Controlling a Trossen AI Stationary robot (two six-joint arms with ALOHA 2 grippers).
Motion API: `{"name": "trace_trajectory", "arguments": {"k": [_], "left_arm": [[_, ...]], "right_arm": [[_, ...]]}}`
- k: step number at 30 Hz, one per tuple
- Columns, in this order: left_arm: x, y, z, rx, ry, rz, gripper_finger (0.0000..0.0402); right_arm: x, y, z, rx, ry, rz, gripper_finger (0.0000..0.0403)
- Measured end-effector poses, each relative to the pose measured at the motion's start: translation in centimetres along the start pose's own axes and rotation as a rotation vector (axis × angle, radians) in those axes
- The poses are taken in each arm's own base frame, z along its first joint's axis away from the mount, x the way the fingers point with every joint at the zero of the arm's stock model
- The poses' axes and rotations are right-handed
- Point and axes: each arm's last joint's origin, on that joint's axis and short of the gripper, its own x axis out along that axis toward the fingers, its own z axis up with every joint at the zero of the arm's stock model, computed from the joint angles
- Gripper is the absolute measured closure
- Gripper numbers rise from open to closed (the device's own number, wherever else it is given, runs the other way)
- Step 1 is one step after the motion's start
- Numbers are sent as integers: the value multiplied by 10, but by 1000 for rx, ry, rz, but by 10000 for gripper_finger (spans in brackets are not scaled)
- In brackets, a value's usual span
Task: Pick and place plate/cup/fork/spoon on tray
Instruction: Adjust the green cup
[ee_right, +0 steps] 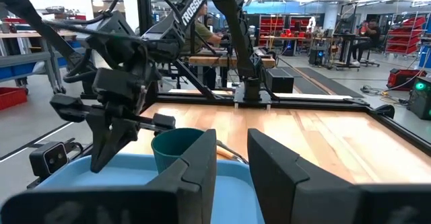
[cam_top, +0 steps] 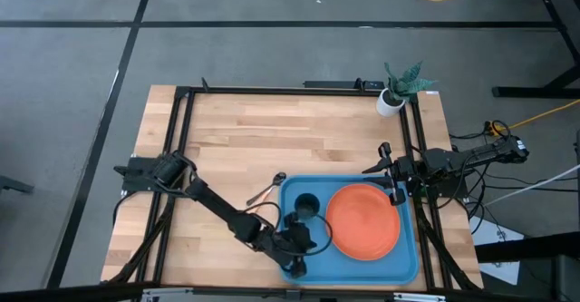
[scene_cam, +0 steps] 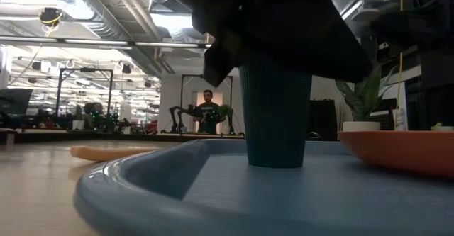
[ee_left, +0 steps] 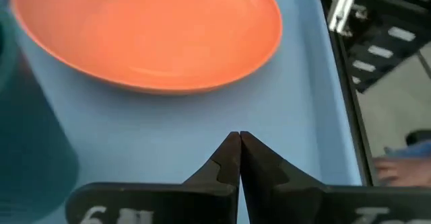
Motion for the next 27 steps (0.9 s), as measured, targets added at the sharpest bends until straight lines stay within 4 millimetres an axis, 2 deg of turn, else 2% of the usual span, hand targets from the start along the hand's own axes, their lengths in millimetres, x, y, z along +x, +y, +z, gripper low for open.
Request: {"name": "trace_trajectory", "arguments": {"k": [12,27], "left_arm": [[-4,5,-10,26,-10,192,401],[4,24,2,102,-44,283,401]], "right_arm": [[0,0,0,0,0,0,313],[0,0,0,0,1,0,313]]}}
